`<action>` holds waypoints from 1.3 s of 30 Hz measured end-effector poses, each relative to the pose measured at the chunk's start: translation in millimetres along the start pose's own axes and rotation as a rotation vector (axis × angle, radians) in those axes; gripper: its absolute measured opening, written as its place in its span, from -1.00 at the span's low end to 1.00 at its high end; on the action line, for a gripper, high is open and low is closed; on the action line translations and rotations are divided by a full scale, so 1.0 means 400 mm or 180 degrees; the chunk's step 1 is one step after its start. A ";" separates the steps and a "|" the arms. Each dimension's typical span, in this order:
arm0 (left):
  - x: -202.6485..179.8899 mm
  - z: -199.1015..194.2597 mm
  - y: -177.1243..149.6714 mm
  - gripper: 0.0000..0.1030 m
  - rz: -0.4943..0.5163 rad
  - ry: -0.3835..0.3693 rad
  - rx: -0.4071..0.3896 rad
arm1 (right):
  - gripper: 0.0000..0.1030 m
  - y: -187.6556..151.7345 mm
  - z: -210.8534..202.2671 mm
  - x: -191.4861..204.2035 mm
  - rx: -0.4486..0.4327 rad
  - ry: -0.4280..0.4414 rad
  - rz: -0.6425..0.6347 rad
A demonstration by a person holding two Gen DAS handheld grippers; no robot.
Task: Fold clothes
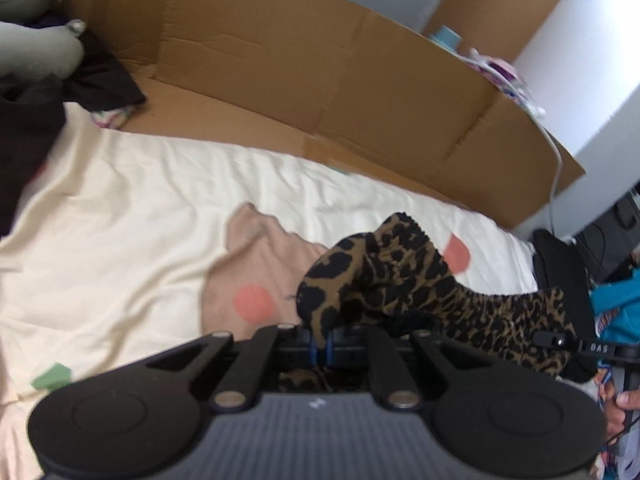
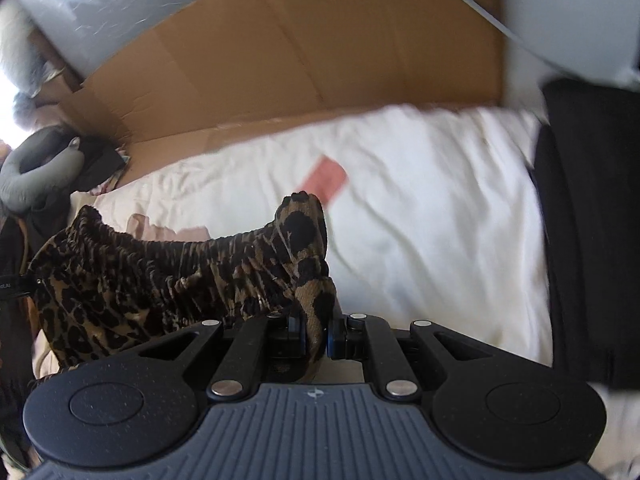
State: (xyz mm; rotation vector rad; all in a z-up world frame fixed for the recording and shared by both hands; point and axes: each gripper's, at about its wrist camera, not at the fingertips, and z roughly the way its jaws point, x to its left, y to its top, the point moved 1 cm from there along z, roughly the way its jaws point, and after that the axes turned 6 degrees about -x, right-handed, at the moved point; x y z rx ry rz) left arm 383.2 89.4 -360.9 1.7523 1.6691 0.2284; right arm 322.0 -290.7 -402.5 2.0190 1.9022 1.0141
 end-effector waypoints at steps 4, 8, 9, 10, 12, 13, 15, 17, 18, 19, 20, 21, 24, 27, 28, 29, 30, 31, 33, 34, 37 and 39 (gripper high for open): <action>0.045 -0.008 0.020 -0.91 -0.0021 0.0114 -0.0007 | -0.85 0.057 0.051 0.052 -0.0036 -0.0015 -0.0341; 0.077 -0.012 0.040 -0.91 -0.0040 0.0224 -0.0027 | -0.85 0.109 0.097 0.093 -0.0003 0.0032 -0.0484; 0.085 -0.013 0.045 -0.91 -0.0052 0.0246 -0.0034 | -0.85 0.120 0.106 0.102 -0.0001 0.0038 -0.0520; 0.093 -0.014 0.050 -0.91 -0.0066 0.0265 -0.0042 | -0.85 0.131 0.116 0.110 0.0002 0.0042 -0.0551; 0.107 -0.014 0.062 -0.91 -0.0090 0.0301 -0.0060 | -0.84 0.149 0.134 0.118 0.0012 0.0030 -0.0577; 0.112 -0.011 0.067 -0.91 -0.0098 0.0314 -0.0068 | -0.85 0.157 0.143 0.121 0.0014 0.0016 -0.0589; 0.116 0.002 0.072 -0.91 -0.0089 0.0338 -0.0064 | -0.85 0.163 0.158 0.124 -0.0008 -0.0071 -0.0607; 0.120 0.016 0.076 -0.91 -0.0078 0.0361 -0.0058 | -0.85 0.171 0.177 0.125 -0.0025 -0.0156 -0.0624; 0.124 0.028 0.075 -0.91 -0.0075 0.0393 -0.0045 | -0.87 0.173 0.187 0.123 -0.0028 -0.0180 -0.0616; 0.130 0.041 0.074 -0.91 -0.0073 0.0431 -0.0030 | -0.87 0.174 0.199 0.121 -0.0030 -0.0201 -0.0609; 0.135 0.055 0.072 -0.91 -0.0072 0.0469 -0.0014 | -0.87 0.170 0.211 0.118 -0.0023 -0.0213 -0.0606; 0.141 0.068 0.071 -0.91 -0.0070 0.0507 0.0002 | -0.87 0.166 0.226 0.115 0.0001 -0.0232 -0.0608; 0.156 0.100 0.064 -0.89 -0.0147 0.0566 0.0059 | -0.84 0.151 0.255 0.113 0.0055 -0.0295 -0.0572; 0.161 0.110 0.062 -0.76 -0.0230 0.0604 0.0049 | -0.77 0.138 0.250 0.105 0.0077 -0.0266 -0.0435; 0.159 0.104 0.062 -0.73 -0.0243 0.0605 0.0037 | -0.74 0.137 0.242 0.103 0.0065 -0.0225 -0.0392; 0.156 0.098 0.062 -0.66 -0.0255 0.0604 0.0028 | -0.68 0.137 0.231 0.101 0.0039 -0.0181 -0.0356; 0.153 0.092 0.062 -0.63 -0.0267 0.0602 0.0018 | -0.39 0.138 0.217 0.103 -0.0004 -0.0190 -0.0339; 0.149 0.081 0.063 -0.51 -0.0282 0.0564 0.0002 | -0.22 0.140 0.202 0.106 -0.0050 -0.0204 -0.0330; 0.139 0.060 0.065 -0.35 -0.0288 0.0526 -0.0046 | -0.13 0.145 0.169 0.119 -0.0152 -0.0190 -0.0333; 0.134 0.049 0.067 -0.29 -0.0271 0.0553 -0.0079 | -0.13 0.146 0.154 0.124 -0.0191 -0.0157 -0.0312; 0.125 0.020 0.060 -0.27 -0.0337 0.0483 -0.0103 | -0.13 0.131 0.112 0.133 -0.0245 -0.0010 -0.0168; 0.113 0.001 0.046 -0.25 -0.0350 0.0368 -0.0083 | -0.13 0.111 0.084 0.138 -0.0286 0.0065 -0.0069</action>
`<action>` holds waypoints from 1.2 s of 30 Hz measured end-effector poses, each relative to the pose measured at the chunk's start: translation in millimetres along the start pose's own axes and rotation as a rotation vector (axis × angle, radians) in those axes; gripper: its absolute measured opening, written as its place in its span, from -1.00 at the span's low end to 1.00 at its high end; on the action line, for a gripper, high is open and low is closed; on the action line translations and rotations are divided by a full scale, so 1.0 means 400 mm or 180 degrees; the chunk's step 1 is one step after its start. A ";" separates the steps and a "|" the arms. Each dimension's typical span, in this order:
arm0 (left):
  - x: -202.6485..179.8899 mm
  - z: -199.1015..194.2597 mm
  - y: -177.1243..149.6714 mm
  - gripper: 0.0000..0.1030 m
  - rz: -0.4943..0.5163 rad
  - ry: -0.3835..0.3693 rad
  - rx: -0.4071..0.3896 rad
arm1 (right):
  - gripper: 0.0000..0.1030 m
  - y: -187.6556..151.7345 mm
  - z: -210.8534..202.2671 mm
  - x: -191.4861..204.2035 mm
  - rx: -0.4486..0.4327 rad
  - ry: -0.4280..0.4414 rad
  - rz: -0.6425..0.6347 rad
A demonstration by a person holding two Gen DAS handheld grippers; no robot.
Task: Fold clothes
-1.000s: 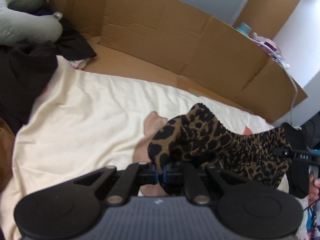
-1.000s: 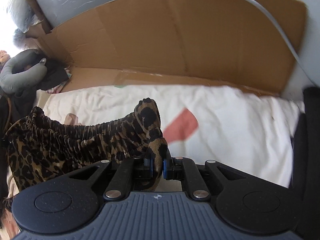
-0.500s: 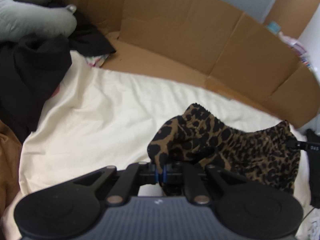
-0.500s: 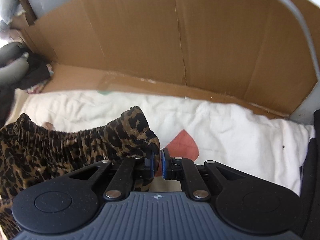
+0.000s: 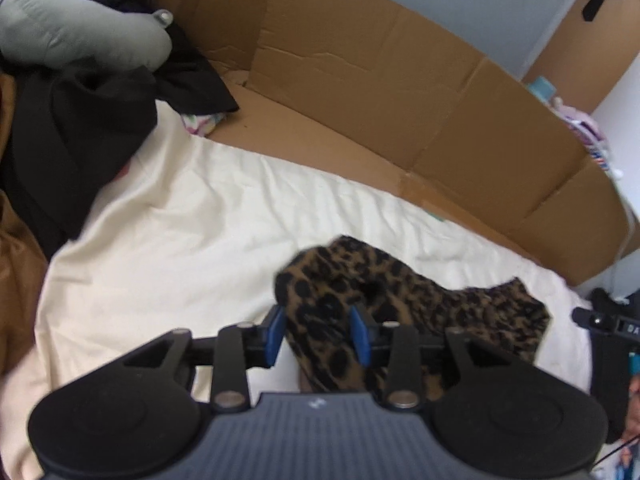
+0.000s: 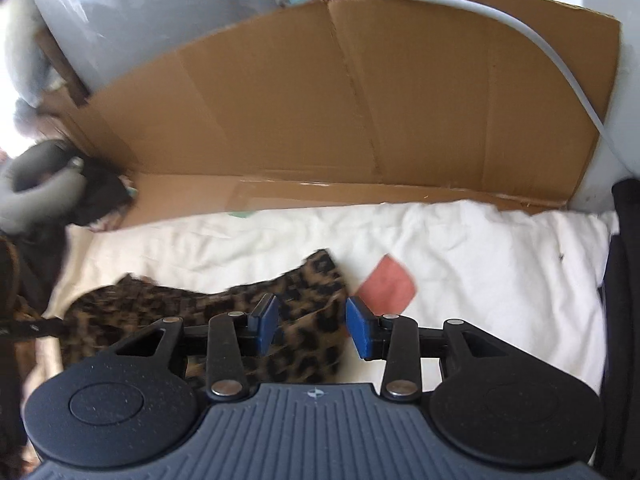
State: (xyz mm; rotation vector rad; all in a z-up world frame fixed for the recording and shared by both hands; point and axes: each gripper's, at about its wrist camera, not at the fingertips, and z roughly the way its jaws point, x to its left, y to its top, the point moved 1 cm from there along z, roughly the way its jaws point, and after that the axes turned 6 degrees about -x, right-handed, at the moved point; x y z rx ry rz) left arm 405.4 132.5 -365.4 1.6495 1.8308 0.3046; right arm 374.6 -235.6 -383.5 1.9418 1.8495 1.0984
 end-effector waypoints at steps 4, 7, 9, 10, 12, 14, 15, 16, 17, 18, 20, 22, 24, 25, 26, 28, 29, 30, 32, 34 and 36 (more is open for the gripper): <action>-0.029 -0.033 -0.050 -0.14 0.0078 -0.0145 0.0093 | -0.13 -0.050 -0.048 0.007 -0.0070 0.0057 0.0351; -0.048 -0.055 -0.084 -0.13 0.0103 -0.0228 0.0131 | -0.13 -0.091 -0.072 0.015 -0.0065 0.0137 0.0522; -0.060 -0.073 -0.103 -0.03 0.0084 -0.0355 0.0114 | -0.13 -0.117 -0.086 0.017 -0.0039 0.0175 0.0612; -0.067 -0.082 -0.112 0.08 0.0101 -0.0400 0.0094 | -0.13 -0.130 -0.093 0.018 -0.0026 0.0196 0.0634; -0.079 -0.097 -0.127 0.14 0.0167 -0.0441 0.0043 | -0.13 -0.151 -0.112 0.020 -0.0031 0.0229 0.0684; -0.088 -0.107 -0.139 0.17 0.0255 -0.0425 -0.0023 | -0.13 -0.173 -0.135 0.020 -0.0052 0.0252 0.0748; -0.093 -0.111 -0.146 0.20 0.0299 -0.0417 -0.0055 | -0.13 -0.184 -0.146 0.018 -0.0069 0.0261 0.0800; -0.093 -0.107 -0.152 0.24 0.0274 -0.0436 -0.0039 | -0.13 -0.196 -0.157 0.015 -0.0085 0.0276 0.0863; -0.090 -0.100 -0.158 0.24 0.0228 -0.0463 -0.0008 | -0.12 -0.210 -0.168 0.009 -0.0100 0.0310 0.0968; -0.091 -0.093 -0.164 0.24 0.0214 -0.0480 0.0007 | -0.12 -0.224 -0.179 0.003 -0.0112 0.0342 0.1069; -0.092 -0.081 -0.177 0.18 0.0206 -0.0506 0.0027 | -0.09 -0.251 -0.192 0.000 -0.0098 0.0374 0.1186; -0.099 -0.074 -0.188 -0.15 0.0248 -0.0508 0.0050 | -0.09 -0.271 -0.200 0.005 -0.0052 0.0397 0.1187; -0.105 -0.072 -0.198 -0.70 0.0276 -0.0504 0.0068 | -0.09 -0.289 -0.208 0.010 -0.0027 0.0417 0.1176; -0.108 -0.075 -0.202 -0.77 0.0271 -0.0500 0.0073 | -0.09 -0.297 -0.212 0.012 -0.0019 0.0428 0.1183; -0.115 -0.083 -0.206 -0.81 0.0302 -0.0494 0.0057 | -0.09 -0.305 -0.217 0.013 -0.0016 0.0442 0.1205; -0.132 -0.102 -0.210 -0.86 0.0384 -0.0497 0.0030 | -0.09 -0.319 -0.223 0.017 -0.0004 0.0472 0.1258; -0.139 -0.112 -0.212 -0.88 0.0423 -0.0510 0.0028 | -0.09 -0.324 -0.223 0.020 0.0014 0.0489 0.1280; -0.145 -0.123 -0.213 -0.89 0.0427 -0.0539 0.0029 | -0.08 -0.330 -0.223 0.024 0.0034 0.0504 0.1299; -0.159 -0.142 -0.219 -0.90 0.0424 -0.0603 0.0030 | -0.06 -0.337 -0.222 0.036 0.0098 0.0550 0.1330; -0.178 -0.159 -0.229 -0.90 0.0435 -0.0667 0.0028 | -0.06 -0.342 -0.222 0.047 0.0168 0.0638 0.1394; -0.206 -0.170 -0.248 -0.90 0.0463 -0.0742 0.0050 | -0.04 -0.341 -0.227 0.057 0.0204 0.0724 0.1440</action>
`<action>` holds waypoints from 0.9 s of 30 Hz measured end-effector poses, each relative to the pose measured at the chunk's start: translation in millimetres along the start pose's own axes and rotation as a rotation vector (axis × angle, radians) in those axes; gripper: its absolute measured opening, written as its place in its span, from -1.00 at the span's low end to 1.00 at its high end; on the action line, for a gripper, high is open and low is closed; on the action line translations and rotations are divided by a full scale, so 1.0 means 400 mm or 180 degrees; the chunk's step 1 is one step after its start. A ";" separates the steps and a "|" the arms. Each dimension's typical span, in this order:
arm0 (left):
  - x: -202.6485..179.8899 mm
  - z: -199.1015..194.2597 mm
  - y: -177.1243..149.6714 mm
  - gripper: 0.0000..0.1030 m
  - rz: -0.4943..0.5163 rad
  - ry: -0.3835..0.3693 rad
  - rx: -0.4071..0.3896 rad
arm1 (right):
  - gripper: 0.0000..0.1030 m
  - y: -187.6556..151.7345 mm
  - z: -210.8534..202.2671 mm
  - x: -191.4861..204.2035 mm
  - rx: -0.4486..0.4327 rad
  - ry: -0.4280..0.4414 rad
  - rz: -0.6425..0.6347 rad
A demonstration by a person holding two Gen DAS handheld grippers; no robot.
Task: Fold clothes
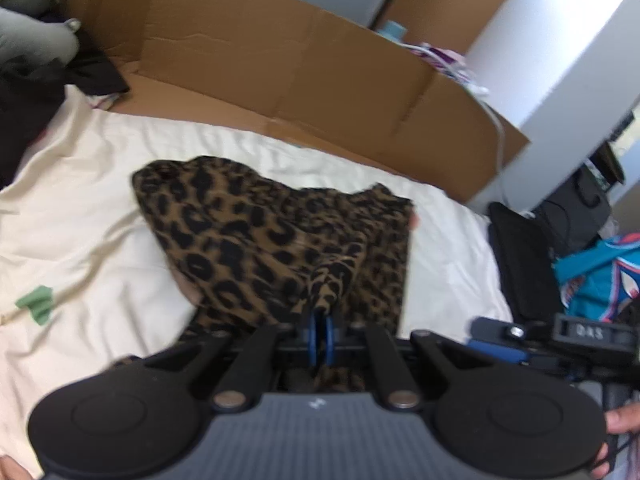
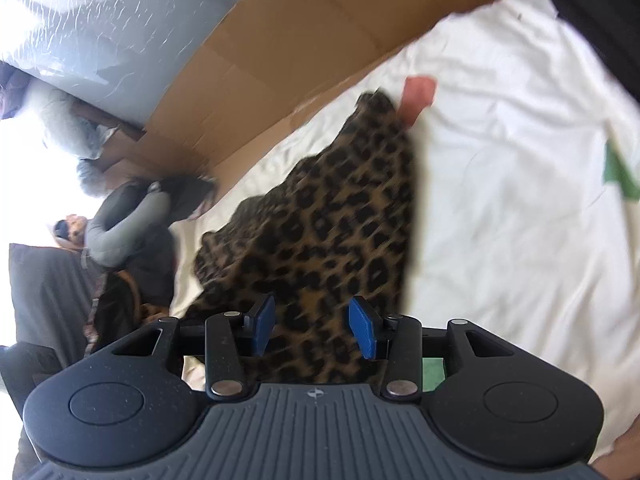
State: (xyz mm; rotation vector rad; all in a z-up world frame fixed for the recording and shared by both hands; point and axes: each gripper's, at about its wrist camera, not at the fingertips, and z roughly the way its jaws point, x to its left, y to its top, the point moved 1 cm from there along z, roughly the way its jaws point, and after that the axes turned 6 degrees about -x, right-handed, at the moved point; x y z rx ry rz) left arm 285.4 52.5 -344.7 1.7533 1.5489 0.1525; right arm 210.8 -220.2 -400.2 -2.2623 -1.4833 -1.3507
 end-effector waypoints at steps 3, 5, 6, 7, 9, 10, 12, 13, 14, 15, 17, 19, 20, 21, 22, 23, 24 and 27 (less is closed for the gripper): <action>-0.049 0.004 -0.024 -0.90 0.0011 -0.0127 0.0045 | 0.16 -0.002 -0.010 0.016 0.0046 0.0080 0.0028; -0.085 0.011 -0.043 -0.90 0.0023 -0.0234 0.0070 | 0.24 -0.004 -0.017 0.024 0.0085 0.0115 0.0040; -0.101 0.015 -0.049 -0.90 0.0034 -0.0277 0.0078 | 0.24 -0.005 -0.019 0.026 0.0122 0.0147 0.0049; -0.117 0.019 -0.056 -0.90 0.0035 -0.0327 0.0090 | 0.24 -0.005 -0.021 0.026 0.0148 0.0169 0.0054; -0.148 0.031 -0.069 -0.90 0.0048 -0.0433 0.0111 | 0.24 -0.005 -0.024 0.021 0.0193 0.0148 0.0047; -0.163 0.037 -0.075 -0.90 0.0056 -0.0486 0.0121 | 0.25 -0.005 -0.025 0.018 0.0211 0.0123 0.0046; -0.192 0.050 -0.089 -0.90 0.0120 -0.0570 0.0151 | 0.24 -0.004 -0.024 0.005 0.0255 0.0090 0.0090; -0.205 0.056 -0.096 -0.90 0.0157 -0.0616 0.0168 | 0.23 -0.004 -0.022 -0.002 0.0296 0.0101 0.0112; -0.217 0.063 -0.103 -0.90 0.0193 -0.0658 0.0186 | 0.21 -0.004 -0.018 -0.009 0.0352 0.0148 0.0135; -0.229 0.068 -0.111 -0.90 0.0229 -0.0698 0.0204 | 0.15 -0.005 -0.014 -0.017 0.0407 0.0187 0.0156; -0.249 0.077 -0.124 -0.90 0.0287 -0.0794 0.0236 | -0.11 -0.009 -0.006 -0.036 0.0503 0.0192 0.0194; -0.264 0.083 -0.134 -0.90 0.0333 -0.0858 0.0271 | -0.37 -0.013 -0.006 -0.061 0.0542 0.0145 0.0236; -0.270 0.087 -0.140 -0.90 0.0353 -0.0876 0.0301 | -0.41 -0.015 -0.011 -0.074 0.0535 0.0138 0.0270; -0.275 0.091 -0.146 -0.90 0.0346 -0.0907 0.0350 | -0.53 -0.018 -0.016 -0.085 0.0526 0.0128 0.0296; -0.278 0.096 -0.150 -0.84 0.0330 -0.0943 0.0404 | -0.70 -0.020 -0.023 -0.095 0.0508 0.0101 0.0294; -0.281 0.101 -0.155 -0.73 0.0315 -0.0979 0.0458 | -0.78 -0.022 -0.031 -0.105 0.0488 0.0073 0.0292; -0.281 0.104 -0.157 -0.72 0.0295 -0.1003 0.0521 | -0.82 -0.025 -0.040 -0.115 0.0468 0.0041 0.0291; -0.280 0.093 -0.163 -0.72 0.0377 -0.1031 0.0595 | -0.86 -0.027 -0.065 -0.139 0.0422 -0.0086 0.0257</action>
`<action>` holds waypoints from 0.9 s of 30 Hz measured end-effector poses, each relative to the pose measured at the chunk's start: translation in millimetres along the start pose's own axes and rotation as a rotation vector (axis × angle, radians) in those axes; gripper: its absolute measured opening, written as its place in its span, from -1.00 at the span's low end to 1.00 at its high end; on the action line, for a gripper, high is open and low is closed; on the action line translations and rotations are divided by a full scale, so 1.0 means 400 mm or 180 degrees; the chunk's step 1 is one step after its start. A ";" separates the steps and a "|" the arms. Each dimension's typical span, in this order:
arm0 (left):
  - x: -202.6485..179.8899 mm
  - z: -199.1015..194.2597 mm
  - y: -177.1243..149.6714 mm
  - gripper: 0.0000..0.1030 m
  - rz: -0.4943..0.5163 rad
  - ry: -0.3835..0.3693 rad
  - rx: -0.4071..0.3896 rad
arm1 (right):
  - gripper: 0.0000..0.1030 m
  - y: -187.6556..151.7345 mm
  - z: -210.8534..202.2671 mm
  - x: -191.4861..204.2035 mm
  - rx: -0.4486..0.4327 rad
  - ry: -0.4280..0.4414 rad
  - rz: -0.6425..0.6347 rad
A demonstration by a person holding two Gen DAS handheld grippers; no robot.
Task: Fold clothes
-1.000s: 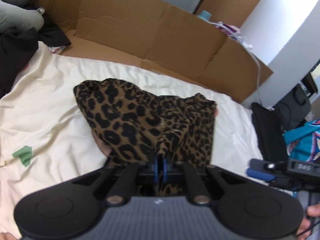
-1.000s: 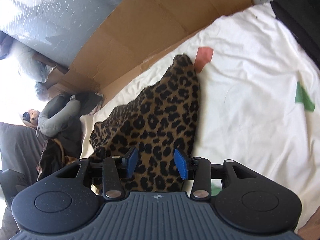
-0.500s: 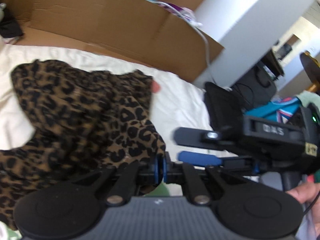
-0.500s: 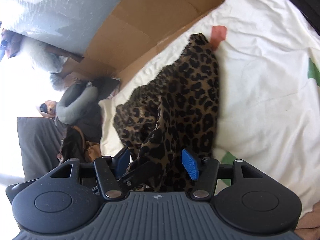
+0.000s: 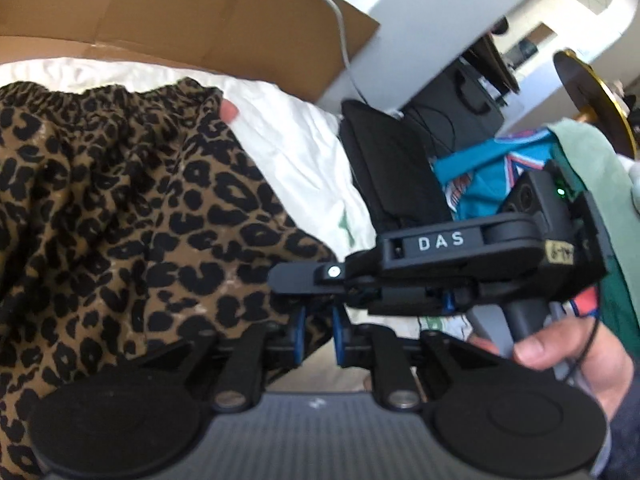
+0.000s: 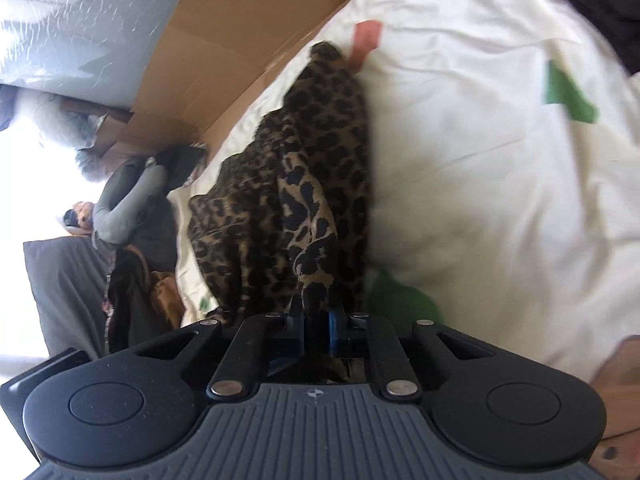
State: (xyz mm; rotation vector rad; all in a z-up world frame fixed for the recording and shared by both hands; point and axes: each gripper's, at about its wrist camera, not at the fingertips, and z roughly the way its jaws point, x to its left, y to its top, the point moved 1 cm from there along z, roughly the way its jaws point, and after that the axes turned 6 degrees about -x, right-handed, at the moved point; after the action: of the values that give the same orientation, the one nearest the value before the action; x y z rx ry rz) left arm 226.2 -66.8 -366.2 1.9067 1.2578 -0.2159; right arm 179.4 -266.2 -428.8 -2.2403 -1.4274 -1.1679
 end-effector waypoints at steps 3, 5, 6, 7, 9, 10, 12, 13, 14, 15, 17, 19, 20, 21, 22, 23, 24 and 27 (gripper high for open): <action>0.019 -0.026 -0.002 -0.72 0.0014 0.0079 0.0025 | -0.86 -0.004 -0.026 -0.019 -0.0051 -0.0113 -0.0027; 0.044 -0.047 0.000 -0.70 -0.0023 0.0178 0.0035 | -0.86 -0.005 -0.045 -0.030 -0.0079 -0.0191 -0.0063; 0.058 -0.057 0.005 -0.69 -0.0027 0.0259 0.0040 | -0.86 -0.005 -0.056 -0.037 -0.0091 -0.0225 -0.0097; 0.073 -0.068 0.010 -0.65 -0.0027 0.0349 0.0045 | -0.86 -0.006 -0.066 -0.045 -0.0105 -0.0263 -0.0129; 0.103 -0.092 0.027 -0.64 0.0040 0.0559 0.0035 | -0.86 0.001 -0.091 -0.067 -0.0150 -0.0365 -0.0165; 0.120 -0.107 0.039 -0.63 0.0071 0.0659 0.0007 | -0.87 0.005 -0.103 -0.079 -0.0173 -0.0416 -0.0179; 0.160 -0.139 0.065 -0.56 0.0064 0.0848 -0.0051 | -0.87 0.019 -0.121 -0.102 -0.0223 -0.0511 -0.0183; 0.181 -0.152 0.077 -0.54 0.0043 0.0934 -0.0076 | -0.88 0.025 -0.129 -0.113 -0.0245 -0.0559 -0.0189; 0.202 -0.166 0.090 -0.54 0.0022 0.1020 -0.0102 | -0.89 0.032 -0.133 -0.123 -0.0260 -0.0603 -0.0197; 0.221 -0.180 0.097 -0.53 0.0000 0.1098 -0.0123 | -0.92 0.038 -0.134 -0.133 -0.0267 -0.0648 -0.0204; 0.258 -0.208 0.106 -0.50 -0.0063 0.1247 -0.0166 | -0.92 0.048 -0.133 -0.151 -0.0272 -0.0724 -0.0215; 0.293 -0.229 0.107 -0.47 -0.0191 0.1360 -0.0182 | -0.92 0.057 -0.124 -0.158 -0.0267 -0.0807 -0.0293; 0.310 -0.241 0.103 -0.46 -0.0271 0.1399 -0.0181 | -0.92 0.062 -0.120 -0.161 -0.0268 -0.0844 -0.0334; 0.323 -0.250 0.095 -0.46 -0.0346 0.1426 -0.0170 | -0.92 0.068 -0.117 -0.165 -0.0277 -0.0877 -0.0361; 0.332 -0.256 0.083 -0.46 -0.0407 0.1445 -0.0151 | -0.92 0.073 -0.115 -0.169 -0.0289 -0.0911 -0.0382; 0.339 -0.261 0.070 -0.46 -0.0464 0.1463 -0.0131 | -0.92 0.077 -0.114 -0.175 -0.0312 -0.0944 -0.0382; 0.343 -0.264 0.056 -0.46 -0.0518 0.1474 -0.0109 | -0.92 0.079 -0.113 -0.182 -0.0332 -0.0975 -0.0375; 0.341 -0.260 0.014 -0.38 -0.0695 0.1466 -0.0045 | -0.90 0.082 -0.105 -0.195 -0.0352 -0.1062 -0.0416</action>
State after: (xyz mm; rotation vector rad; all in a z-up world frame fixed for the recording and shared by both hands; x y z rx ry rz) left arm 267.7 99.6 -369.5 1.8655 1.7687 0.1304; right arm 170.3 -357.5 -451.6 -2.5465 -1.6912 -0.9623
